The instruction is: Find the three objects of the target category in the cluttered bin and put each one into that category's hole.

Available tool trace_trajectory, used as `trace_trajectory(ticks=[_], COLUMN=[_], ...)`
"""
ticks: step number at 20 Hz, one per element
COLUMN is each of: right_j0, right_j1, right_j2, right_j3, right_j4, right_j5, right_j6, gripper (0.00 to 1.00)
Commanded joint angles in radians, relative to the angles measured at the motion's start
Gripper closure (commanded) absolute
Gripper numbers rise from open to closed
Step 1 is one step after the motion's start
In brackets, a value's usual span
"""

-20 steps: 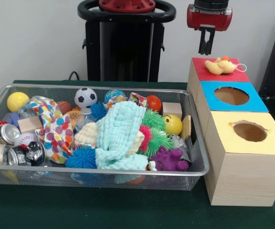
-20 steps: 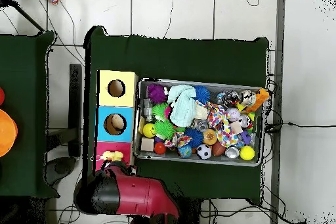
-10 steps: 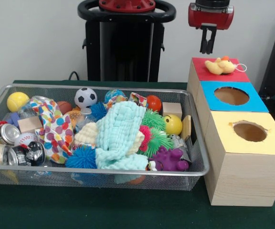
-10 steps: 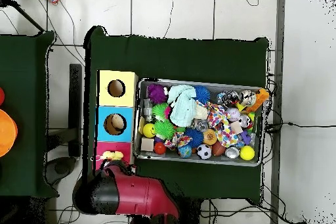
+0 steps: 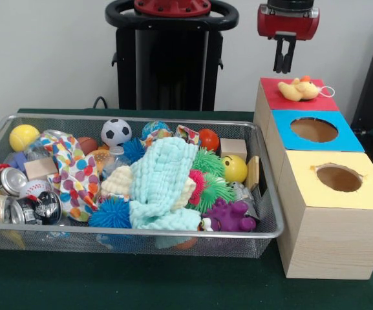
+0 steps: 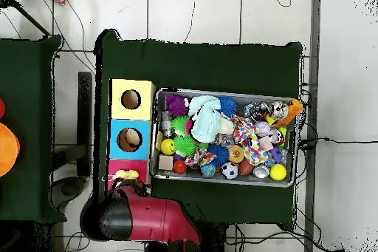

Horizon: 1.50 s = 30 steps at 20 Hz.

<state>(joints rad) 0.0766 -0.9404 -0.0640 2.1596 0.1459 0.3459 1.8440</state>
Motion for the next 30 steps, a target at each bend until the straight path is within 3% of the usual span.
trace_trajectory(ticks=[1,13,30], right_j0=[0.014,0.032,0.081], right_j1=[0.033,0.053,0.076], right_j2=[0.055,0.064,0.048], right_j3=[-0.062,-0.053,-0.070], right_j4=[0.007,0.009,0.031], right_j5=[0.069,-0.002,-0.017], right_j6=[0.137,0.145,0.179], gripper=[1.00,1.00,1.00])
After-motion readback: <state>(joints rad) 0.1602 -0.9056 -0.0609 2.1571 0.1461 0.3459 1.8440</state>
